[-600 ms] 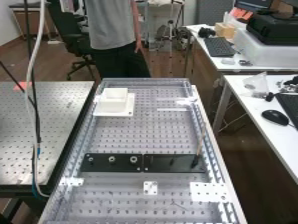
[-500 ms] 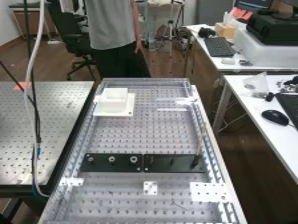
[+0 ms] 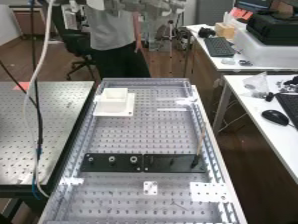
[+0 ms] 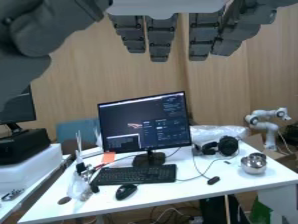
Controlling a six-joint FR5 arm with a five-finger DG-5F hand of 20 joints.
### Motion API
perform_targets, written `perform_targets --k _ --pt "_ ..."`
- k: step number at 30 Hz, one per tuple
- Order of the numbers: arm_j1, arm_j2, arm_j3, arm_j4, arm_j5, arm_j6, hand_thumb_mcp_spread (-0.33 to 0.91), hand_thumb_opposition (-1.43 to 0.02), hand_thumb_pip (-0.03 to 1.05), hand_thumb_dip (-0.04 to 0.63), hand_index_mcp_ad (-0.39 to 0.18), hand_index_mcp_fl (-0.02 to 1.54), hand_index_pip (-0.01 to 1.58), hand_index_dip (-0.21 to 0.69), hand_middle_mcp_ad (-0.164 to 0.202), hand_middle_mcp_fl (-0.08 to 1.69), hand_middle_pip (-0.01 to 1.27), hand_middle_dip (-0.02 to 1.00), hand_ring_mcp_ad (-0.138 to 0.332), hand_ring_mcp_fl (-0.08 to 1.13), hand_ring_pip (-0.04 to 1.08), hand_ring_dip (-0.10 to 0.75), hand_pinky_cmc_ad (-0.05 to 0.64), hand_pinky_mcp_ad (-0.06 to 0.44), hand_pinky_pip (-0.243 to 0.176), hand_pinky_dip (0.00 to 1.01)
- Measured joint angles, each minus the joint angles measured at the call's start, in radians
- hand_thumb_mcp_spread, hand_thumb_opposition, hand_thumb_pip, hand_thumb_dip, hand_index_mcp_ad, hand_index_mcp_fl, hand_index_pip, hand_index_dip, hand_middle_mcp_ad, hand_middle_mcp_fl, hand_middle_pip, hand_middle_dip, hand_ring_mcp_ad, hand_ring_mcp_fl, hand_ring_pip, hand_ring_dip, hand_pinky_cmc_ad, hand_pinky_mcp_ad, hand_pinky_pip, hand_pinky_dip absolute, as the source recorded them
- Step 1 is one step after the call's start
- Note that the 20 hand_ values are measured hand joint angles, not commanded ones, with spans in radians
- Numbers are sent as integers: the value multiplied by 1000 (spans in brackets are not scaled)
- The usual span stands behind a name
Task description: Grab the chopstick and place it in the clear container
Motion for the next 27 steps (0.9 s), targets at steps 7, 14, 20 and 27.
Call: perform_targets --k 7,14,20,27 --pt "-8 -11 -38 35 -1 39 98 -630 244 3 24 -3 54 19 75 12 80 30 188 16 65 0 183 150 -136 182" --pt "-19 -31 -77 79 2 105 99 -635 255 7 35 -3 54 19 89 14 84 30 197 33 65 0 188 168 -138 188" --pt "-31 -50 -110 133 9 172 99 -646 255 7 37 -3 54 19 89 14 87 30 201 35 68 0 201 168 -138 197" --pt "-41 -74 -137 185 19 227 99 -646 255 7 37 -3 54 19 91 14 87 30 201 31 68 0 194 168 -138 195"
